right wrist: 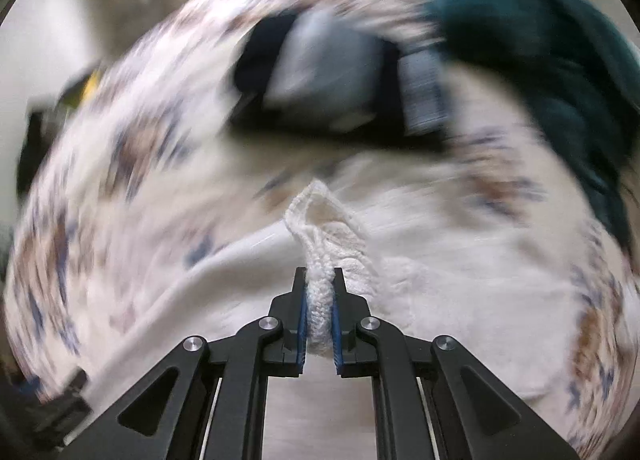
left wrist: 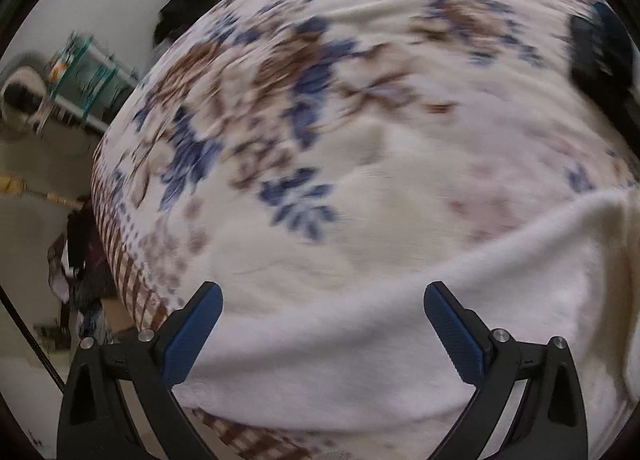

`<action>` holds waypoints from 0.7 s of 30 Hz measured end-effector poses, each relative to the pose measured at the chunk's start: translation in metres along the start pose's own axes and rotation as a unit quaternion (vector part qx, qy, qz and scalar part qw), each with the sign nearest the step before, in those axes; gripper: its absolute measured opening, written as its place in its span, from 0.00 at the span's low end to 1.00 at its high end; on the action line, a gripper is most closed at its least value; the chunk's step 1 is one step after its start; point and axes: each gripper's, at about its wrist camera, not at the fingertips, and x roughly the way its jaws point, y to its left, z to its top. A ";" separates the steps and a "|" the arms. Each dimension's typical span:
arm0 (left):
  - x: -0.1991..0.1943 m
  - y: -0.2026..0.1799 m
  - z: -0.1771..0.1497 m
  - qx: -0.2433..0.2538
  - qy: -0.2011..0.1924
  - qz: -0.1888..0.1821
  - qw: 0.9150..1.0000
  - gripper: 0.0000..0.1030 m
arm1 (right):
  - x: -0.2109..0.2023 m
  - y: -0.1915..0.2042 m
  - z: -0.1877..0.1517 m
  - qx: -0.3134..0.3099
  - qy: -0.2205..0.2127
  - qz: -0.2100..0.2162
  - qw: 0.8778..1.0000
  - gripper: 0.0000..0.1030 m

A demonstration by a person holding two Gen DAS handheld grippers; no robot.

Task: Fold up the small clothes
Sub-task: 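Carry the sleeve across the sweater body with the right tool and release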

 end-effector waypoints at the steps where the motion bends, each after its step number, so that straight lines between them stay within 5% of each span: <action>1: 0.008 0.011 0.001 -0.009 0.006 0.002 1.000 1.00 | 0.008 0.014 -0.012 -0.019 0.007 -0.001 1.000 0.09; 5: 0.022 0.036 -0.001 -0.026 0.019 0.003 0.999 1.00 | 0.042 0.071 -0.032 -0.079 0.035 -0.010 0.996 0.10; 9: 0.024 0.064 -0.013 -0.053 0.032 -0.011 0.998 1.00 | 0.064 0.068 -0.033 -0.066 0.093 0.001 0.993 0.14; 12: 0.022 0.090 -0.035 -0.082 0.048 -0.009 0.995 1.00 | 0.057 0.026 -0.038 -0.006 0.132 0.033 0.991 0.58; 14: 0.022 0.109 -0.054 -0.109 0.066 -0.005 0.992 1.00 | 0.042 -0.014 -0.049 0.028 0.131 -0.012 0.991 0.84; 21: 0.042 0.187 -0.150 -0.262 0.170 -0.011 0.950 1.00 | 0.023 -0.122 -0.106 0.096 0.176 -0.089 0.976 0.86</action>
